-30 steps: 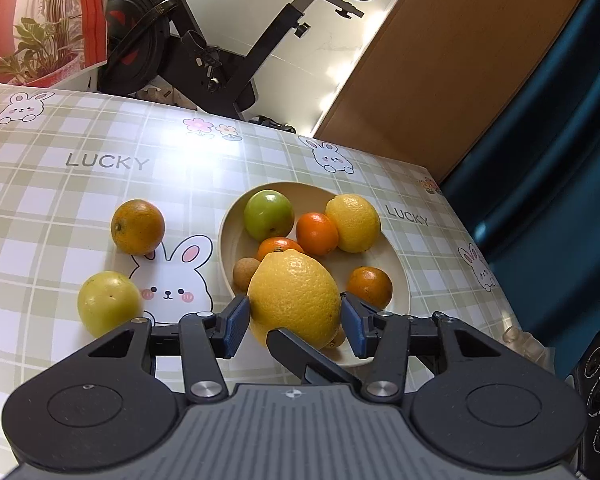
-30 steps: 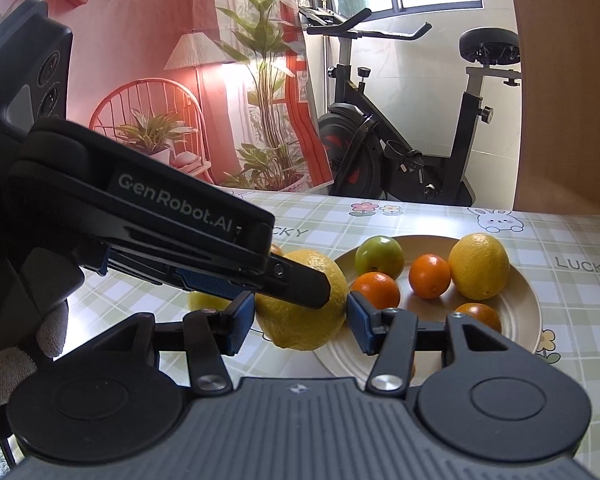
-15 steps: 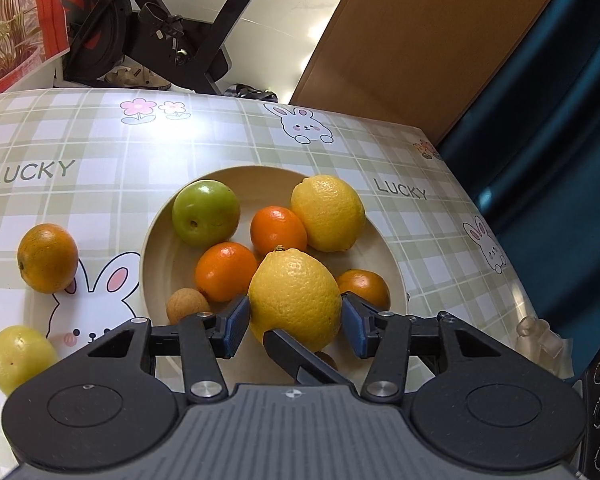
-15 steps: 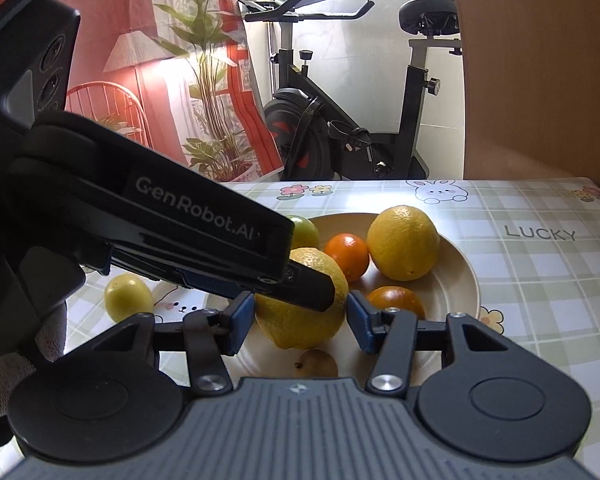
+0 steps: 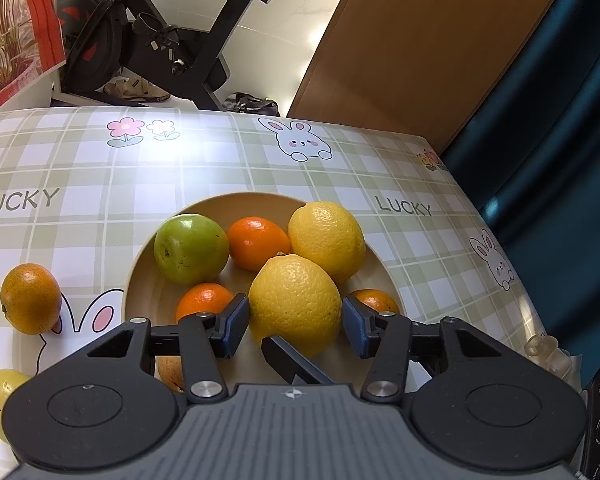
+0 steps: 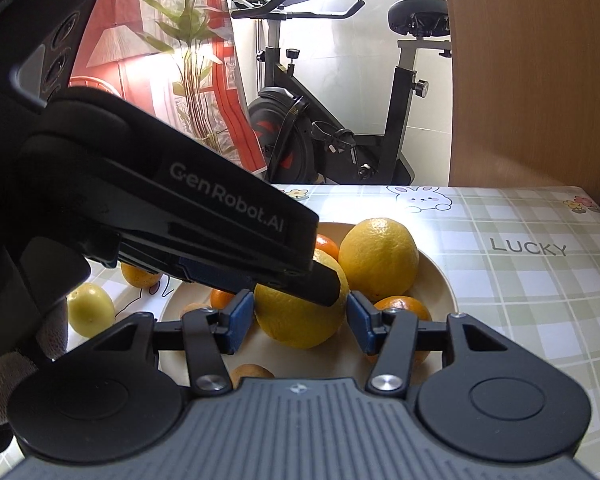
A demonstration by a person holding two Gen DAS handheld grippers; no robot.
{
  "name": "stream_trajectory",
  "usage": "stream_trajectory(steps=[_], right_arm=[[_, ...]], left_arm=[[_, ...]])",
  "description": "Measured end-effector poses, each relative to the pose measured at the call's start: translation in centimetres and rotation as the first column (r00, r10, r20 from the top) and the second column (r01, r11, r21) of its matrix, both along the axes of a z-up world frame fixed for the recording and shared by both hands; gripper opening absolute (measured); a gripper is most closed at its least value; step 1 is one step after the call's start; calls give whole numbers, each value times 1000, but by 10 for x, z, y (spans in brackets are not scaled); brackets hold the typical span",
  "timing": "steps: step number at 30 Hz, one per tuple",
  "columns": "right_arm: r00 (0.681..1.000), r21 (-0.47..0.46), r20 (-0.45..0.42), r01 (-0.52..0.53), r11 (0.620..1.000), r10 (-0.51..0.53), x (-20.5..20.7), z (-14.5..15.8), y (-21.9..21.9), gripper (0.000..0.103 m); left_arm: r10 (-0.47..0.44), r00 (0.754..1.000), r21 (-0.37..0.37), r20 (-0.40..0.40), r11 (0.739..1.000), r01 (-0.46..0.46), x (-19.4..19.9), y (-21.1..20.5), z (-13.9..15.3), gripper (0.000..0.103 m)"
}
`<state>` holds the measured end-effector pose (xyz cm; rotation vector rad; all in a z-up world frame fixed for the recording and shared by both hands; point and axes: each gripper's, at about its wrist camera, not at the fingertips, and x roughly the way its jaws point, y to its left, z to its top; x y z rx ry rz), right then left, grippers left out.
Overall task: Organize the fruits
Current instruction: 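Carry the lemon into the cream plate and open the left tool, then move the left tool to the yellow-green citrus fruit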
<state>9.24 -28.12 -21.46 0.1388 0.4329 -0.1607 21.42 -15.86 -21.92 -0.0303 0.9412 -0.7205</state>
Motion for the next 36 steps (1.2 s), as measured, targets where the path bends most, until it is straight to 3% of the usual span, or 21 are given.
stream_trajectory(steps=[9,15,23,36], right_arm=[[1000,-4,21,6,1000,-6,-12,12,5,54],[1000,50,21,6,999,-7,-20,15,6,54],[999,114,26,-21,993,18,-23,24,16,55],[994,134,6,-109,985,110,-8,22,57,55]], left_arm=[[-3,999,-6,54,1000,3,-11,8,23,54],[9,996,14,90,1000,-10,-20,30,40,54],[38,989,36,140,998,-43,-27,80,56,54],[120,971,110,209,983,-145,-29,170,72,53]])
